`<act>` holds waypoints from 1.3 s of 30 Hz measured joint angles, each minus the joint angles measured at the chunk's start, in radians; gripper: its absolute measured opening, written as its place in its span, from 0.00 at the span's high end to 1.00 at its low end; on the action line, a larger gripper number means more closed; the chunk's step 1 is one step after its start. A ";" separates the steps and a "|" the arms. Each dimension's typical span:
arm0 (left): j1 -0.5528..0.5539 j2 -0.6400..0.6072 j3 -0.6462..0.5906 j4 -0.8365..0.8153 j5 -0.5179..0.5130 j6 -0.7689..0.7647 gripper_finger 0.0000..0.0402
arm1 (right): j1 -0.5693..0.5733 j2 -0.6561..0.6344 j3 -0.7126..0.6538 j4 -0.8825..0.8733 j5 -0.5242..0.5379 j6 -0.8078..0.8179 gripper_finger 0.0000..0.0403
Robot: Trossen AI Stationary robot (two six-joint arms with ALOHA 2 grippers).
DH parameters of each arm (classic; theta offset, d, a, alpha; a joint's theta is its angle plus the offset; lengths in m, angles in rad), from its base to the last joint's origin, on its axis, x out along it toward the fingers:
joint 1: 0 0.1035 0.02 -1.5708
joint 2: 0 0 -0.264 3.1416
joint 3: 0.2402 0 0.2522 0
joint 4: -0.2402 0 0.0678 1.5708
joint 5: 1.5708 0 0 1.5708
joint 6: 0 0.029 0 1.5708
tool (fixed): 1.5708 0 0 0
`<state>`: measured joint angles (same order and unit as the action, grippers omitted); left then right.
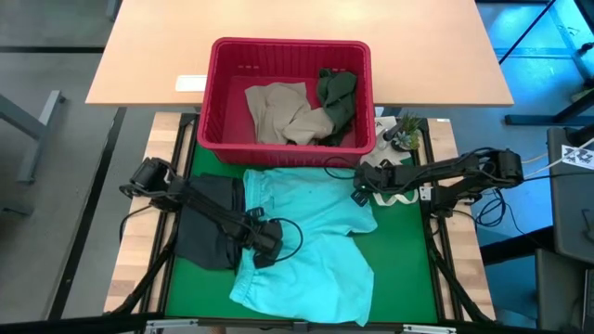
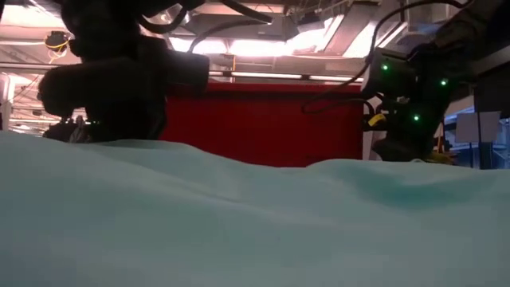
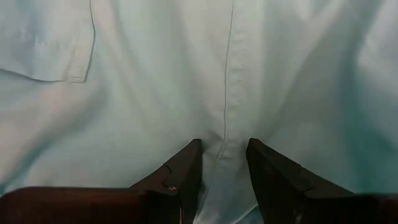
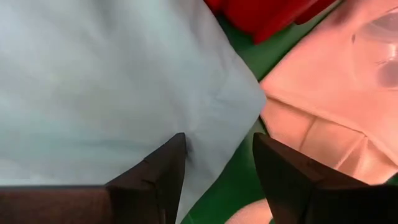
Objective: Fold Laundry from Bin
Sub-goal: Fold the blue shorts from the red laundry bin
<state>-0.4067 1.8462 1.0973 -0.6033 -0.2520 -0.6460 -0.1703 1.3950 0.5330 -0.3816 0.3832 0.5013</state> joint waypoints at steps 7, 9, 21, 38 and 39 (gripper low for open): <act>-0.013 -0.008 0.000 -0.004 -0.002 0.000 0.68 | 0.000 0.001 0.017 -0.027 -0.002 -0.023 0.53; -0.013 -0.013 0.000 -0.008 -0.004 0.000 0.68 | 0.000 0.001 0.050 -0.079 -0.009 -0.057 0.53; -0.015 -0.059 0.000 -0.011 -0.001 -0.008 0.68 | 0.001 -0.023 0.312 -0.467 -0.134 -0.088 0.53; -0.065 -0.088 0.000 0.074 0.030 -0.007 0.68 | 0.411 -0.023 0.313 -0.476 -0.165 0.085 0.53; -0.067 -0.088 0.000 0.074 0.030 -0.007 0.68 | 0.432 -0.023 0.303 -0.478 -0.146 0.111 0.53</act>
<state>-0.4741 1.7584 1.0973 -0.5293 -0.2222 -0.6533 0.2613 1.3724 0.8363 -0.8597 0.2376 0.6126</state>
